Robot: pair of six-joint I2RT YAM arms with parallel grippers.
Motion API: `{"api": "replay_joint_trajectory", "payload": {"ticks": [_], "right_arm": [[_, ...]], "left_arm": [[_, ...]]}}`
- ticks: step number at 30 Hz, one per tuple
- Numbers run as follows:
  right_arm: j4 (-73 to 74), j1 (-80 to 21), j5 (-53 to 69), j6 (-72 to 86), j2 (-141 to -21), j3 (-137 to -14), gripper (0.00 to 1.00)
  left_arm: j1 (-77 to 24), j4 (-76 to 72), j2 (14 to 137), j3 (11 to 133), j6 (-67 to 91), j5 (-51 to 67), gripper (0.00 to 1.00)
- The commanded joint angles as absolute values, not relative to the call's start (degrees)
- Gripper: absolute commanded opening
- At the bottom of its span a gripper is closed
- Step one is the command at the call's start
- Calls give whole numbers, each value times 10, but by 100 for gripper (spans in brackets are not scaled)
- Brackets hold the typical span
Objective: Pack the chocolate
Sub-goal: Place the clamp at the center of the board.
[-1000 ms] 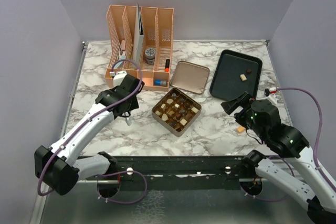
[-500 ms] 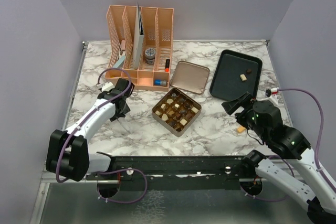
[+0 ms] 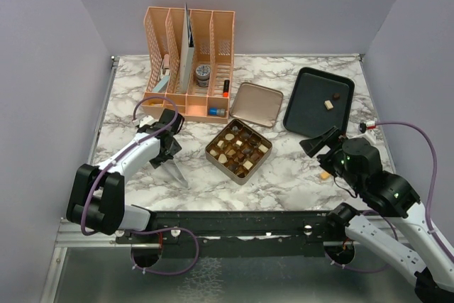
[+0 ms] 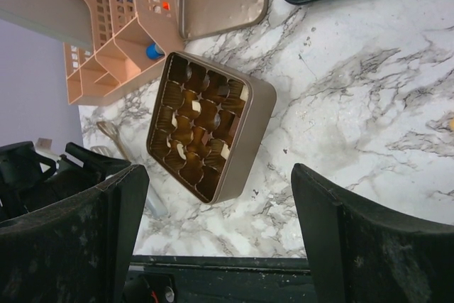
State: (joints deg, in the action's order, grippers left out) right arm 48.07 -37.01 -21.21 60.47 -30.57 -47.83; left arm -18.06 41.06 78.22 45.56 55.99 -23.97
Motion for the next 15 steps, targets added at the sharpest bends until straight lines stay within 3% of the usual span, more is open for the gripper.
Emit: {"api": "replay_joint_trajectory", "payload": {"ticks": [1,8,15], "right_arm": [[495,-368,-187,608,-301,-473,87],[510,-368,-184,616,-301,-482,87],[448,-368,-204,603,-340,-463,86]], "left_arm": [[-178,404,783,449,595,-224,68],[-178,409,756,472,578,-231,79],[-178,327,685,539,360,-172,87]]}}
